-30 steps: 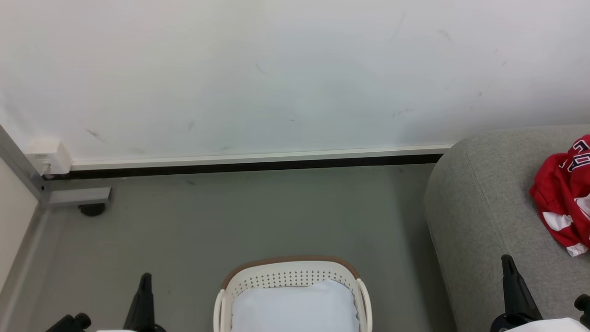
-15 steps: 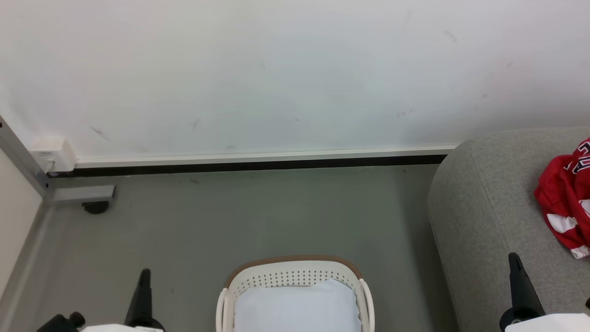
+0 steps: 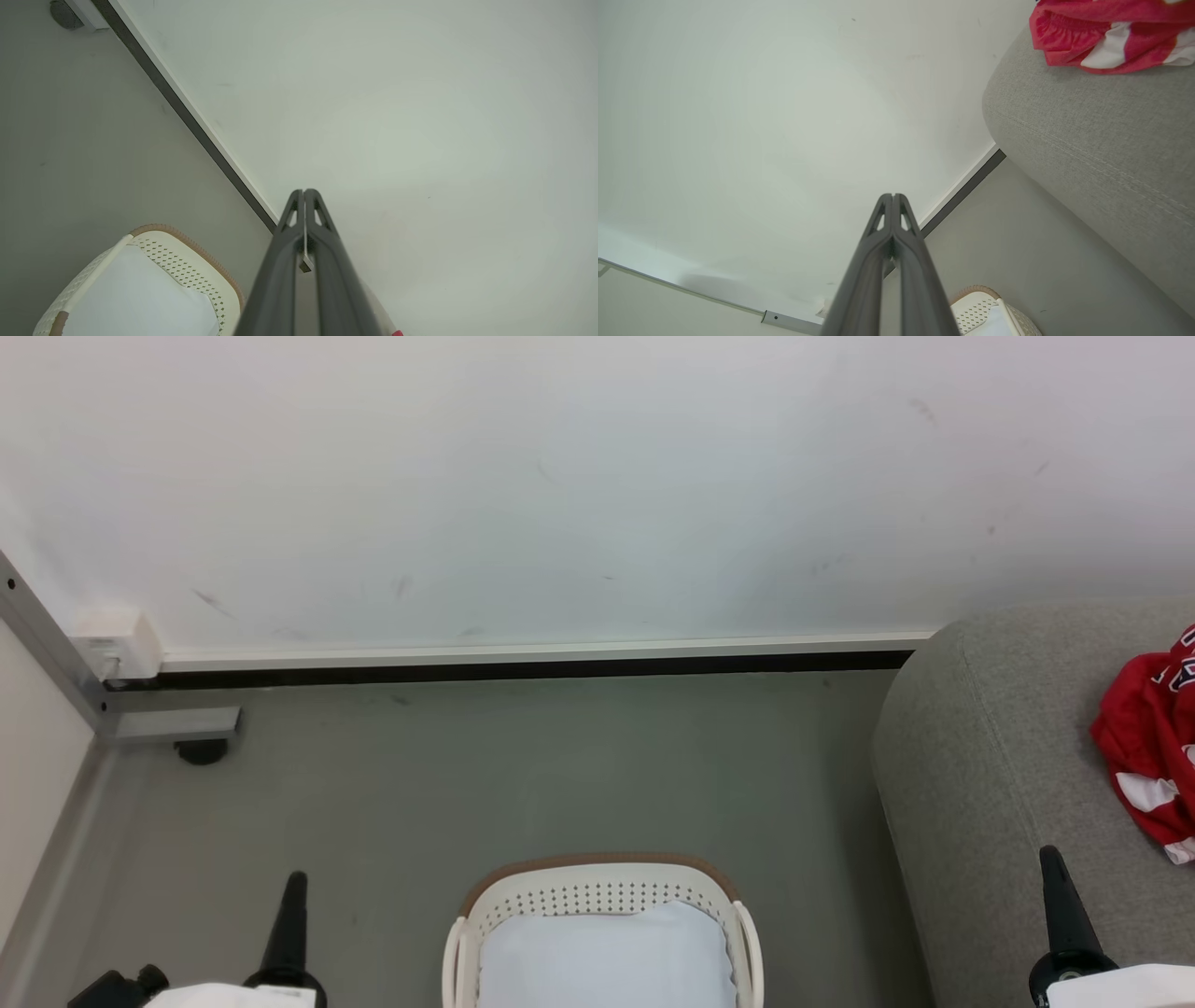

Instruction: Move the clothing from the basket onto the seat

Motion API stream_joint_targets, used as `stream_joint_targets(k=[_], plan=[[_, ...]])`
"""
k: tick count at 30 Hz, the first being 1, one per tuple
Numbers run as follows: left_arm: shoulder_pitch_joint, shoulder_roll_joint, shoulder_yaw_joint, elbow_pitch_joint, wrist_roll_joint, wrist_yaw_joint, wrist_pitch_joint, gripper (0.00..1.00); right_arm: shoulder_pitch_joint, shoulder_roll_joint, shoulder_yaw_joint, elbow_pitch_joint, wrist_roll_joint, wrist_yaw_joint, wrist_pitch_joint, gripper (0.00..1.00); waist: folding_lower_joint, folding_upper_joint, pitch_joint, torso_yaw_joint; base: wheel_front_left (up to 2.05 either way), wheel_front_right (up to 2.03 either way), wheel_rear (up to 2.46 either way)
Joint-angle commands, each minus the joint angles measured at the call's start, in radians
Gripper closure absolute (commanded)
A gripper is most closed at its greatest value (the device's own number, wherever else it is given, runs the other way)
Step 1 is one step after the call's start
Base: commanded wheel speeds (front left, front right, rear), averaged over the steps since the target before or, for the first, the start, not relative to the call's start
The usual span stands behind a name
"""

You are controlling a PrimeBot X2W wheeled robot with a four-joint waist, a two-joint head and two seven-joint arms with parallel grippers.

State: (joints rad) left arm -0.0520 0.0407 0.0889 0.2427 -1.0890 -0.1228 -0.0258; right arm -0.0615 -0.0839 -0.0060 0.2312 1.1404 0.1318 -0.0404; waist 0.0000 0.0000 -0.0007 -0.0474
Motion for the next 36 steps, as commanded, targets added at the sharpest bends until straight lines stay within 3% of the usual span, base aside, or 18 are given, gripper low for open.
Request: stream_joint_targets(k=[1,36], plan=[[-0.020,0.010,0.005,-0.008,-0.028,-0.003,0.008,1.00,-0.026,0.000,-0.008,-0.004,0.030,-0.001,0.007,1.00,0.0000,0.0000,0.000,0.001,0.00,0.00,0.00],[-0.047,0.012,0.019,-0.001,-0.340,-0.009,0.093,1.00,-0.041,0.012,-0.062,0.007,0.315,-0.002,0.092,1.00,0.0000,0.0000,0.002,0.027,0.00,0.00,0.00]])
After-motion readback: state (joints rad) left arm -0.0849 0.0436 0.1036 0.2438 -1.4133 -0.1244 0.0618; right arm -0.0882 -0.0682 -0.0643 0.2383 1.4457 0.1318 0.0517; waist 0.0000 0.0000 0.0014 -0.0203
